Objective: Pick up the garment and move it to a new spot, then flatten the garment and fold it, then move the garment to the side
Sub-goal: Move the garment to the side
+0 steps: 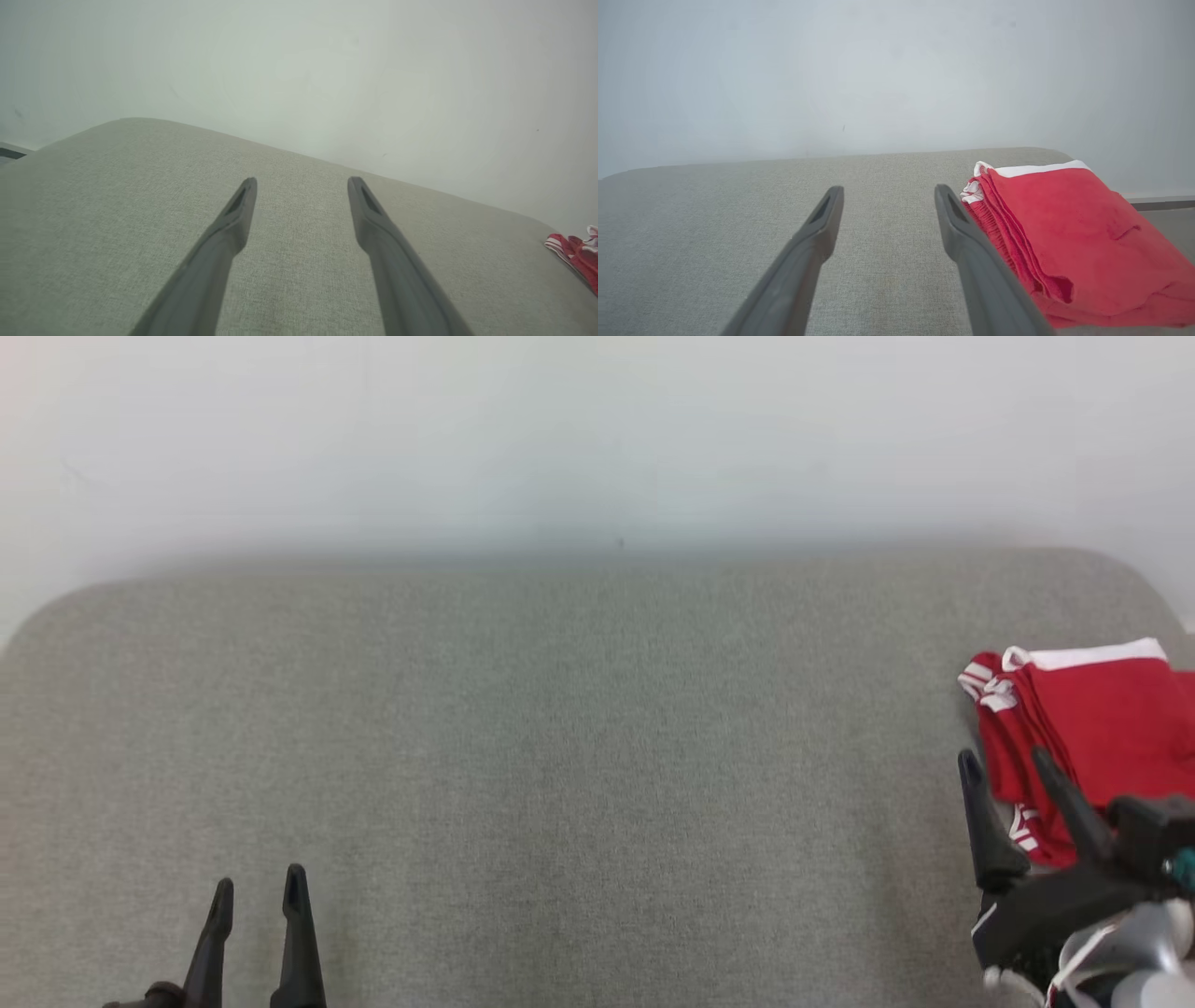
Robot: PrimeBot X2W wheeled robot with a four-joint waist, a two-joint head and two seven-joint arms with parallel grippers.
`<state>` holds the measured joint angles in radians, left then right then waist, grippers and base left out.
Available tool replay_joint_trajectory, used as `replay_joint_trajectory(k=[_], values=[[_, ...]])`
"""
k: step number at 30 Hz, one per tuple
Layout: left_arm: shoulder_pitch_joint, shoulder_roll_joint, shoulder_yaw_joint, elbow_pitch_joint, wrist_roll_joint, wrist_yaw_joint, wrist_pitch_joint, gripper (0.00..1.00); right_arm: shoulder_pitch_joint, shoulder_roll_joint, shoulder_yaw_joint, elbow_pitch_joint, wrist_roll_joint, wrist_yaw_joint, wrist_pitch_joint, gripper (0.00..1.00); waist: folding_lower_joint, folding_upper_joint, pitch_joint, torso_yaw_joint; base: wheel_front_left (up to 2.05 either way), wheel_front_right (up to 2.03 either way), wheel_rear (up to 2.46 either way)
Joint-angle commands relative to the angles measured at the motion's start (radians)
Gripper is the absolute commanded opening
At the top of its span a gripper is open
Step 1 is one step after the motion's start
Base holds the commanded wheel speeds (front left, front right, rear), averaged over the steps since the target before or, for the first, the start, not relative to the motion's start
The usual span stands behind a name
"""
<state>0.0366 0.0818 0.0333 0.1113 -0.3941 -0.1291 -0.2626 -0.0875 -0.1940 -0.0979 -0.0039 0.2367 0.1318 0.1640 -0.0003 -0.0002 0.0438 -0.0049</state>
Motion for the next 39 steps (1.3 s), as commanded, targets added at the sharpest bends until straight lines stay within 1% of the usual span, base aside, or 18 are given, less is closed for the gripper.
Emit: replay_joint_trajectory(k=[1, 3, 9, 12, 21, 31, 39], values=[[0.010, -0.005, 0.003, 0.009, 0.016, -0.001, -0.003, 1.00, 0.021, 0.017, -0.004, 0.009, 0.006, -0.002, -0.025, 1.00, 0.0003, 0.0002, -0.056, 0.019, 0.00, 0.00, 0.00], [0.013, -0.008, 0.006, 0.024, 0.012, -0.001, -0.003, 1.00, 0.043, 0.050, -0.011, 0.028, 0.019, -0.002, -0.082, 1.00, 0.0003, 0.0002, -0.067, 0.022, 0.00, 0.00, 0.00], [0.022, -0.003, -0.012, 0.086, 0.023, -0.001, -0.003, 1.00, 0.087, 0.080, 0.001, 0.110, -0.002, -0.002, -0.182, 1.00, 0.0003, 0.0002, -0.099, 0.026, 0.00, 0.00, 0.00], [0.030, 0.005, -0.016, 0.123, 0.019, -0.001, -0.003, 1.00, 0.101, 0.096, -0.001, 0.144, -0.007, -0.002, -0.209, 1.00, 0.0003, 0.0002, -0.113, 0.023, 0.00, 0.00, 0.00], [0.053, 0.024, -0.007, 0.184, 0.020, -0.002, -0.003, 1.00, 0.126, 0.129, 0.002, 0.208, -0.027, -0.002, -0.235, 1.00, 0.0003, 0.0002, -0.122, 0.007, 0.00, 0.00, 0.00], [0.057, 0.021, 0.006, 0.185, 0.013, -0.002, -0.003, 1.00, 0.127, 0.139, 0.011, 0.208, -0.010, -0.002, -0.227, 1.00, 0.0003, 0.0002, -0.117, 0.003, 0.00, 0.00, 0.00], [0.051, 0.020, -0.015, 0.183, 0.014, -0.002, -0.003, 1.00, 0.128, 0.140, 0.025, 0.210, -0.005, -0.002, -0.224, 1.00, 0.0003, 0.0002, -0.112, 0.006, 0.00, 0.00, 0.00]])
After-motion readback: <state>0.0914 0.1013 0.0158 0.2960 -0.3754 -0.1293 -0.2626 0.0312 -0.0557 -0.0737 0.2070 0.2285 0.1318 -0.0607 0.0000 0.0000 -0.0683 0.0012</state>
